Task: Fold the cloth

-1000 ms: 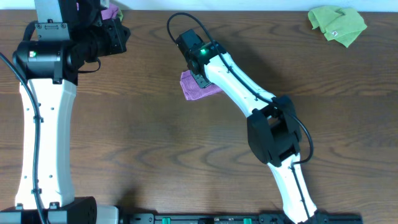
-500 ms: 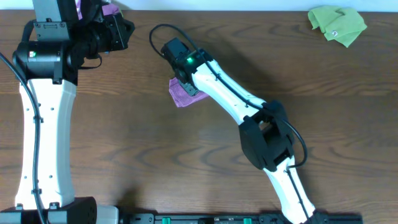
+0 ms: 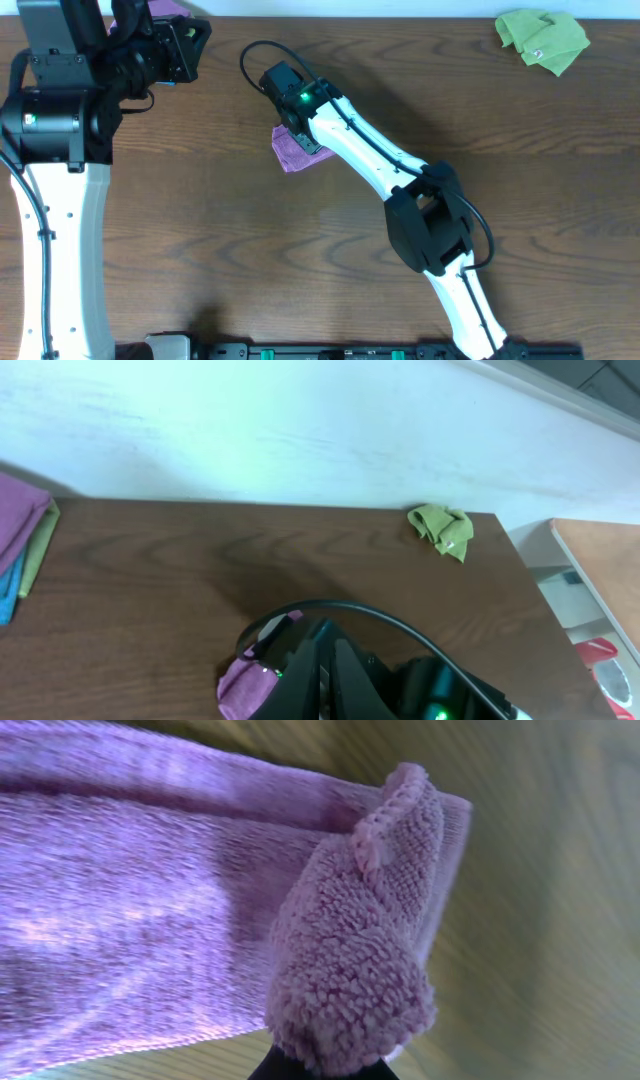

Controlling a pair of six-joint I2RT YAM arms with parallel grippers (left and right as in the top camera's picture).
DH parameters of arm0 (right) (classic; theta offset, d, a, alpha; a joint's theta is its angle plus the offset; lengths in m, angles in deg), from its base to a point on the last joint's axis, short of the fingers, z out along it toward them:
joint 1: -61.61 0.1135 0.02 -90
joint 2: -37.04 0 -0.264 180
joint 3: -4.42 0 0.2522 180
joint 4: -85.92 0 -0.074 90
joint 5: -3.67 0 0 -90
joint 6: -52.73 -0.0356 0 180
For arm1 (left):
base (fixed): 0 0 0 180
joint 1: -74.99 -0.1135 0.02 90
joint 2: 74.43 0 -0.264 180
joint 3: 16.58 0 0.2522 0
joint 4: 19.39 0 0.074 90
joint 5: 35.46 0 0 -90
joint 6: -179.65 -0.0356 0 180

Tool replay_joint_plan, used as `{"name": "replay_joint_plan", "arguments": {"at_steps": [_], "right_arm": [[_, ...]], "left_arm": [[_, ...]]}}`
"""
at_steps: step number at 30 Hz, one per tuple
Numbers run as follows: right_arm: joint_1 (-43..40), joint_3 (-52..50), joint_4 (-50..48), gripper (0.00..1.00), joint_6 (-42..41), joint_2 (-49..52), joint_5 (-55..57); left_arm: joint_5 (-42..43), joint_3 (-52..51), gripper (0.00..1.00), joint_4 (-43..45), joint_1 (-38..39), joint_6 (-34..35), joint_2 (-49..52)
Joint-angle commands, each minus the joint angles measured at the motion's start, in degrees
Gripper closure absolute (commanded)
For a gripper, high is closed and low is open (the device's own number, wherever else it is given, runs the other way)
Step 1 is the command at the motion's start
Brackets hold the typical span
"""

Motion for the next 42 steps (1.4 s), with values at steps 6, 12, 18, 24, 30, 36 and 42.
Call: {"name": "replay_joint_plan", "arguments": {"at_steps": [6, 12, 18, 24, 30, 36, 42], "right_arm": [[0.17, 0.39, 1.95, 0.99, 0.76, 0.39, 12.31], [-1.88, 0.35, 3.45, 0.99, 0.74, 0.39, 16.02], [-5.18, 0.35, 4.98, 0.99, 0.74, 0.39, 19.23], [-8.52, 0.35, 6.03, 0.99, 0.57, 0.39, 24.61], [-11.28, 0.35, 6.62, 0.99, 0.57, 0.39, 25.64], [-11.93, 0.35, 6.62, 0.99, 0.5, 0.39, 22.86], [-7.5, 0.35, 5.79, 0.99, 0.57, 0.39, 22.25]], "left_arm": [[0.48, 0.79, 0.94, 0.74, -0.13, -0.17, -1.99], [0.48, 0.76, 0.94, 0.63, -0.13, -0.15, -2.08], [0.48, 0.76, 0.93, 0.63, -0.13, -0.15, -2.08], [0.46, 0.76, 0.93, 0.63, -0.13, -0.17, -2.08], [0.44, 0.76, 0.93, 0.66, -0.13, -0.17, -2.08], [0.44, 0.76, 0.93, 0.68, -0.13, -0.17, -2.05], [0.46, 0.76, 0.93, 0.66, -0.13, -0.17, -2.01]]}}
